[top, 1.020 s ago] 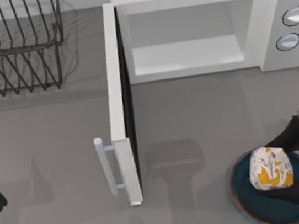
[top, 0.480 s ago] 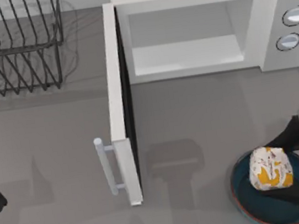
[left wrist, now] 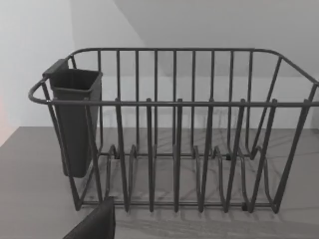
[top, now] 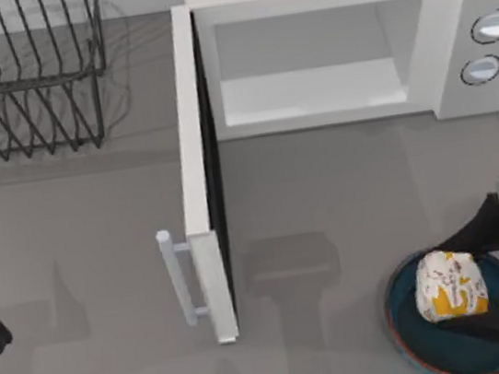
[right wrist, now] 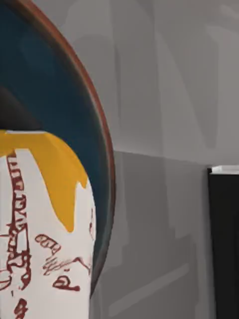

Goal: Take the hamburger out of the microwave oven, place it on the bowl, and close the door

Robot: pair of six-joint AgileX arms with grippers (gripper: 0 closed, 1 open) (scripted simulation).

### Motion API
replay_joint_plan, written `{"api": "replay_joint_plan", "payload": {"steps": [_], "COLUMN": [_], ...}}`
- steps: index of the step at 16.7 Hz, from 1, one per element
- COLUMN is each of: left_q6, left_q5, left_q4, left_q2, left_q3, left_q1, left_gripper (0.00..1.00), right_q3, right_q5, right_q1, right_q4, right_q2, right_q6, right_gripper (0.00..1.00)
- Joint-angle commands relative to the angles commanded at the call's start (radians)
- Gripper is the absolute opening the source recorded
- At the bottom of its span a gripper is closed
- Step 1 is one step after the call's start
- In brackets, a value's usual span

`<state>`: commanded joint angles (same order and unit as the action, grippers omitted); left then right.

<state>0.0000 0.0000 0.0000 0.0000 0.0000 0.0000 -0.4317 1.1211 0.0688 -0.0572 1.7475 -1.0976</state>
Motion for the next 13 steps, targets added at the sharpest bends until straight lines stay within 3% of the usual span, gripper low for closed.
{"api": "replay_joint_plan", "payload": {"steps": [10, 13], "left_q6": [0.0, 0.0], "left_q5": [0.0, 0.0], "left_q4": [0.0, 0.0], "left_q2": [0.0, 0.0], "left_q3": [0.0, 0.0], "left_q1": [0.0, 0.0], "left_gripper": [1.0, 1.0], "right_q3": [-0.04, -0.022], "right_q5": [0.025, -0.018], "right_q1": [-0.007, -0.009], "right_q4": [-0.033, -0.029], "right_q2": [-0.034, -0.098], "right_q6": [-0.011, 0.032], "right_gripper": [1.0, 1.0]}}
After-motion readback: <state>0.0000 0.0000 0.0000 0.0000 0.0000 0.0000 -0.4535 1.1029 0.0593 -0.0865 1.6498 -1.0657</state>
